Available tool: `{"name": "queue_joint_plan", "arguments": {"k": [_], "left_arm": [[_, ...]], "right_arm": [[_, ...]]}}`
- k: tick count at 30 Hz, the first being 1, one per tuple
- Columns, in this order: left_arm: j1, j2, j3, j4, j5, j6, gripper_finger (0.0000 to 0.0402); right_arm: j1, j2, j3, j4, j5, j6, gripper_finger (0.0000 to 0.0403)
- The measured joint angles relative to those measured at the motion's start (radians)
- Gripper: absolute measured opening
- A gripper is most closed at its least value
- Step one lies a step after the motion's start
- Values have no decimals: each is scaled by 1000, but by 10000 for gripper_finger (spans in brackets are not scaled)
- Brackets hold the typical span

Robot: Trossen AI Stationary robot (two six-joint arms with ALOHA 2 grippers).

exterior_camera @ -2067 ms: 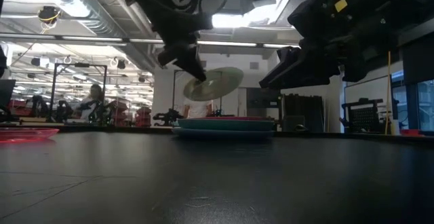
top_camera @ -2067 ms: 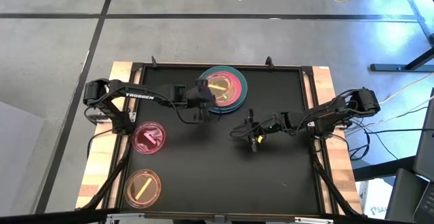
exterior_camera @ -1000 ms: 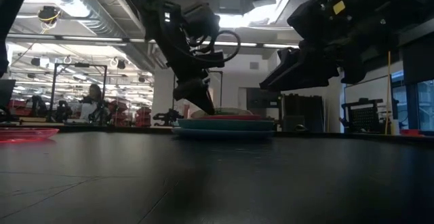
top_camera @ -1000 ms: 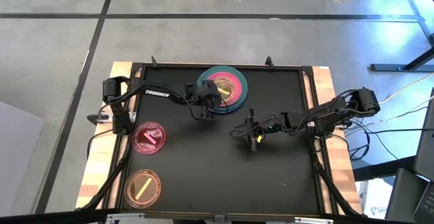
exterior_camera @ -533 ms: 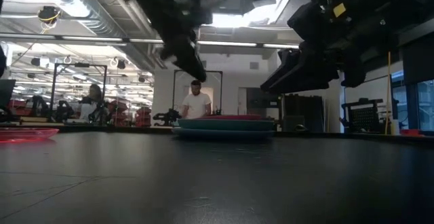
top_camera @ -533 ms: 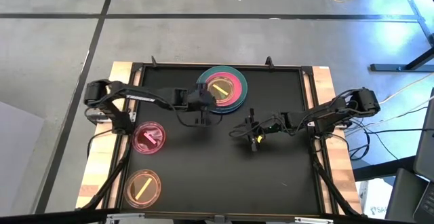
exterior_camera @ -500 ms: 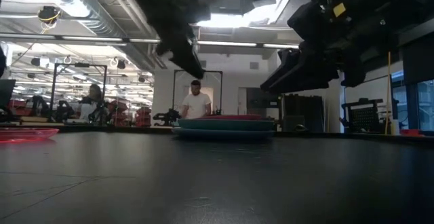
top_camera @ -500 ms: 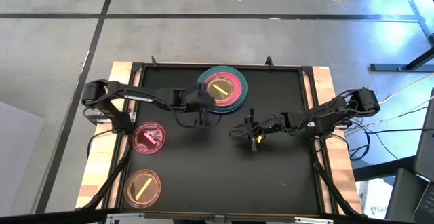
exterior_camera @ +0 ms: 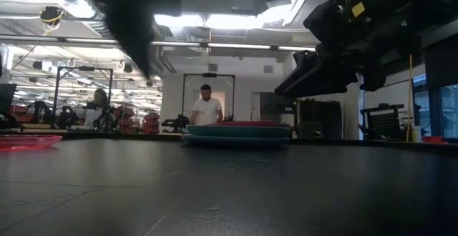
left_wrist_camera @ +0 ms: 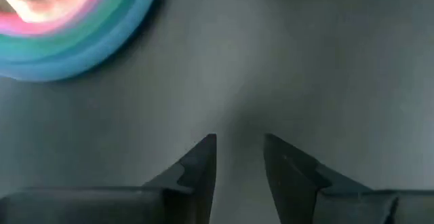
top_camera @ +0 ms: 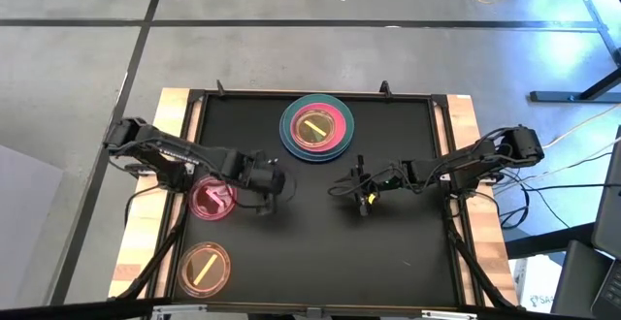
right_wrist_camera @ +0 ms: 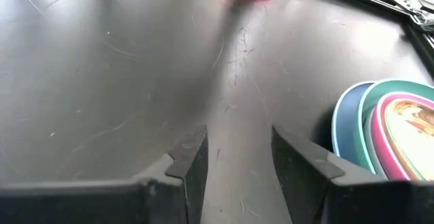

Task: Stack plastic plates
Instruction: Stack the light pink plate on top of the stacked orange plate

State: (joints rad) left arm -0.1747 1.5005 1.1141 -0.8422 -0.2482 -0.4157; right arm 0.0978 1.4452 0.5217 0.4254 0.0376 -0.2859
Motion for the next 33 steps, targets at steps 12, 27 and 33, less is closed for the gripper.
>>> {"name": "queue_joint_plan", "arguments": {"k": [12, 27, 33], "left_arm": [[-241, 3, -21, -226, 21, -607, 115], [-259, 3, -321, -120, 187, -840, 115], [-250, 3, -379, -34, 184, -834, 115]], "right_arm": [[0, 0, 0, 0, 0, 1, 152], [0, 0, 0, 26, 0, 12, 152], [0, 0, 0, 22, 0, 12, 152]]}}
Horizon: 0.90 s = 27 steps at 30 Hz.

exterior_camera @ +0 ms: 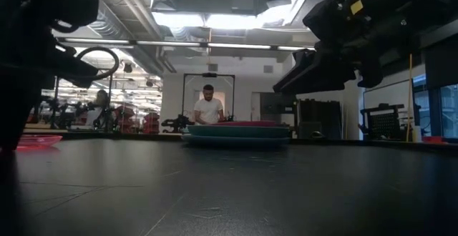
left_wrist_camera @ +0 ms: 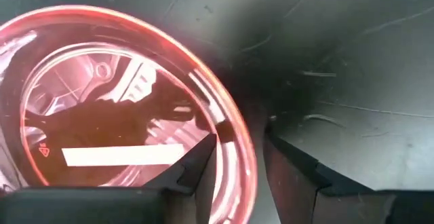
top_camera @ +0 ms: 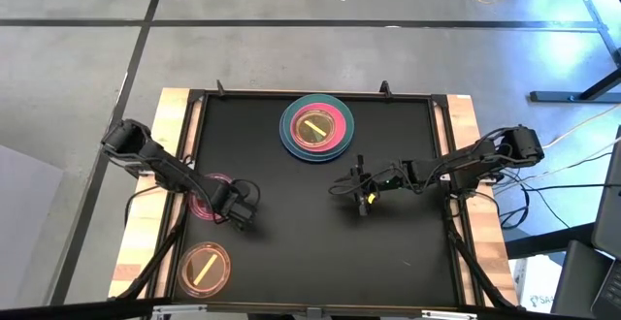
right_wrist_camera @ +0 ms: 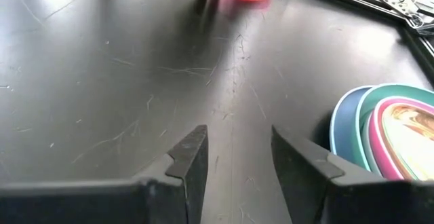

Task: Stack plastic plates
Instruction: Stack the light pink plate on top of the stacked orange plate

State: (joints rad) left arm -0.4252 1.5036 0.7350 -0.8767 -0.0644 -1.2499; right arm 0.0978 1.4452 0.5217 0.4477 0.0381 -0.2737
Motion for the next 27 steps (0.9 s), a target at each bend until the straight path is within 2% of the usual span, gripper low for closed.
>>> {"name": "queue_joint_plan", "arguments": {"k": [9, 22, 27], "left_arm": [[-1, -3, -21, 6, -20, 69, 110], [0, 1, -9, -11, -45, 293, 12], [0, 2, 40, -8, -104, 407, 5]], "right_arm": [[0, 0, 0, 0, 0, 0, 152], [0, 0, 0, 0, 0, 0, 152], [0, 0, 0, 0, 0, 0, 152]]}}
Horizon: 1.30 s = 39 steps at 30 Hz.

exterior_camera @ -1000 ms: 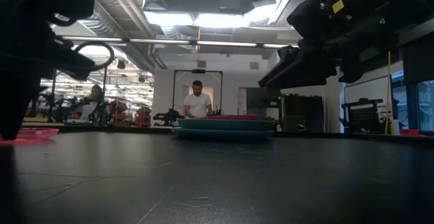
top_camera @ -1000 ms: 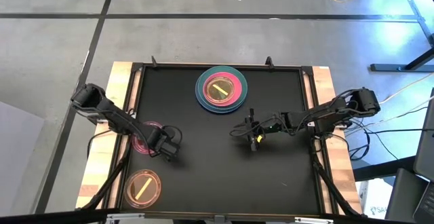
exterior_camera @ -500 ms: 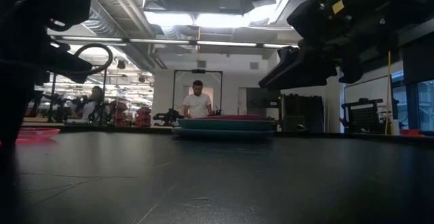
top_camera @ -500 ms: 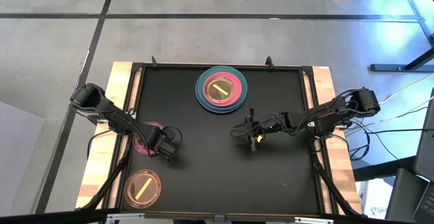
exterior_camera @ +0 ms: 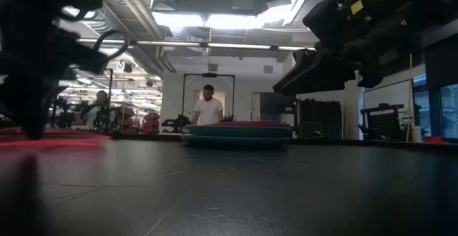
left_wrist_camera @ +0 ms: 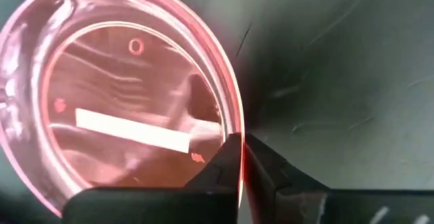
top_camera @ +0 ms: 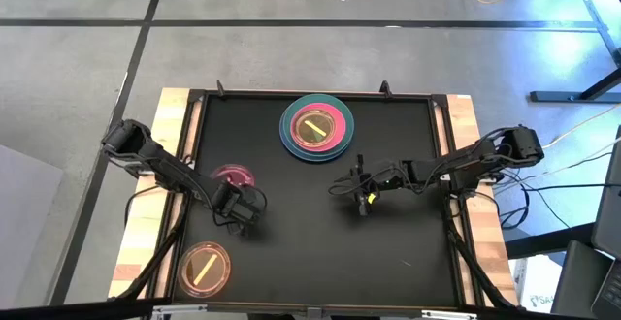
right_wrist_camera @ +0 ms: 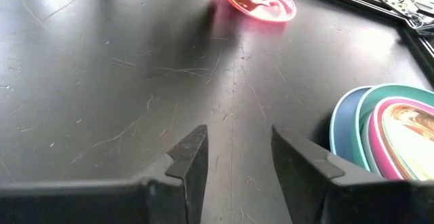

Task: Stack plastic plates
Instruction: Stack the light pink plate on top of the stacked orange plate

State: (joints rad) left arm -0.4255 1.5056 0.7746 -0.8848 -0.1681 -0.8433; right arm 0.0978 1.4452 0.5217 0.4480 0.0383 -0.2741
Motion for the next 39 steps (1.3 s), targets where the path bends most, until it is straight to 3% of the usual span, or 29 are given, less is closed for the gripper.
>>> {"name": "queue_joint_plan", "arguments": {"k": [6, 11, 17, 28, 35, 39], "left_arm": [[1, 0, 96, 3, -107, 187, 2], [9, 0, 182, 12, -261, 380, 5], [68, 0, 229, 111, -404, 618, 5], [275, 0, 180, 495, -404, 1032, 6], [437, 57, 180, 719, -248, 1205, 6], [508, 114, 180, 834, -207, 1228, 6]], "right_arm": [[0, 0, 0, 5, 0, -4, 152], [0, 0, 0, 5, 0, -4, 152], [0, 0, 0, 6, 0, -5, 152], [0, 0, 0, 6, 0, -4, 152], [0, 0, 1, 5, 0, -4, 152], [0, 10, 2, 5, -1, -4, 152]]}}
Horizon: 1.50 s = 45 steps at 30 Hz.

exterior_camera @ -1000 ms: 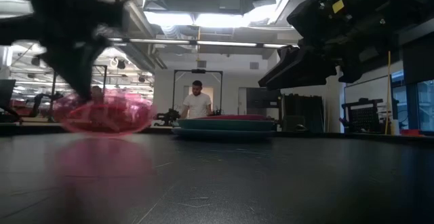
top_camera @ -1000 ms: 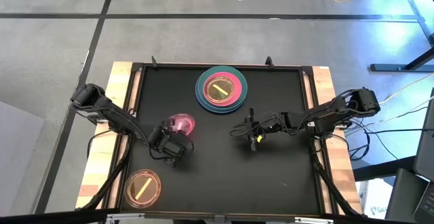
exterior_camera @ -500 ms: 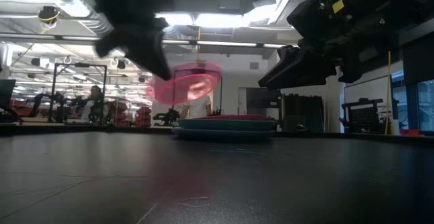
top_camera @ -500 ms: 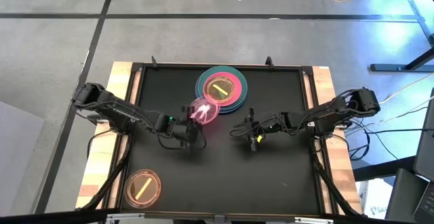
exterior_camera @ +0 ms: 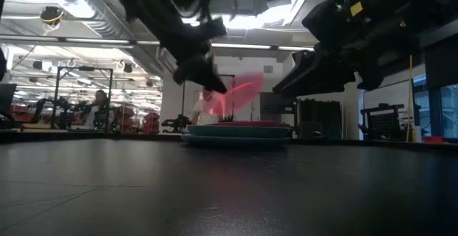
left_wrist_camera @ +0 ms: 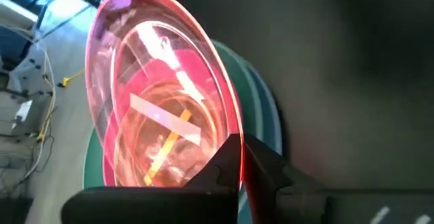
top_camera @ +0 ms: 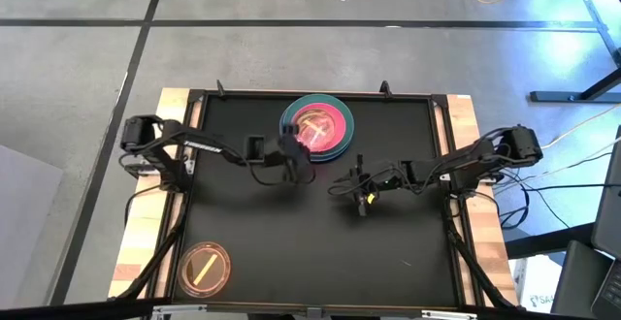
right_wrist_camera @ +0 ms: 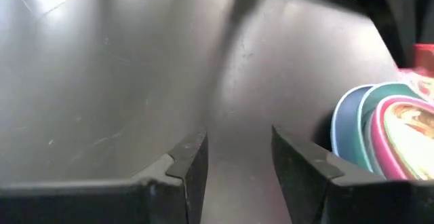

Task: Stack plastic plates
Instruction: Stack the light pink plate on top of the stacked orange plate, then stack the orange plate on top of the light pink plate

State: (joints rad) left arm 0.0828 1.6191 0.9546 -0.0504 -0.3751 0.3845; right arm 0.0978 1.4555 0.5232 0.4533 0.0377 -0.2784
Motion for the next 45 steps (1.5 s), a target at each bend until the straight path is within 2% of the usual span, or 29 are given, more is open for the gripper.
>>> {"name": "queue_joint_plan", "arguments": {"k": [3, 11, 19, 23, 27, 34, 40, 45], "left_arm": [[38, 39, 0, 47, 1, -12, 6], [74, 78, 0, 48, 0, -16, 14], [60, 73, 0, 39, -17, -44, 87], [4, 30, 48, -106, -68, -93, 106], [-67, -24, 123, -350, -61, -211, 106], [-188, -116, 157, -632, 178, -498, 106], [-326, -131, 157, -844, 214, -743, 106], [-432, -127, 155, -975, 332, -912, 106]], "right_arm": [[0, 20, 0, 6, 1, 0, 152], [0, 48, -1, 59, -3, 9, 152], [0, 48, -1, 60, -3, 10, 152], [0, 48, -1, 57, -3, 10, 152], [0, 48, -1, 48, -3, 11, 152], [0, 48, -1, 51, -3, 13, 152], [0, 48, -1, 53, -3, 16, 152], [0, 48, -1, 55, -3, 16, 152]]}}
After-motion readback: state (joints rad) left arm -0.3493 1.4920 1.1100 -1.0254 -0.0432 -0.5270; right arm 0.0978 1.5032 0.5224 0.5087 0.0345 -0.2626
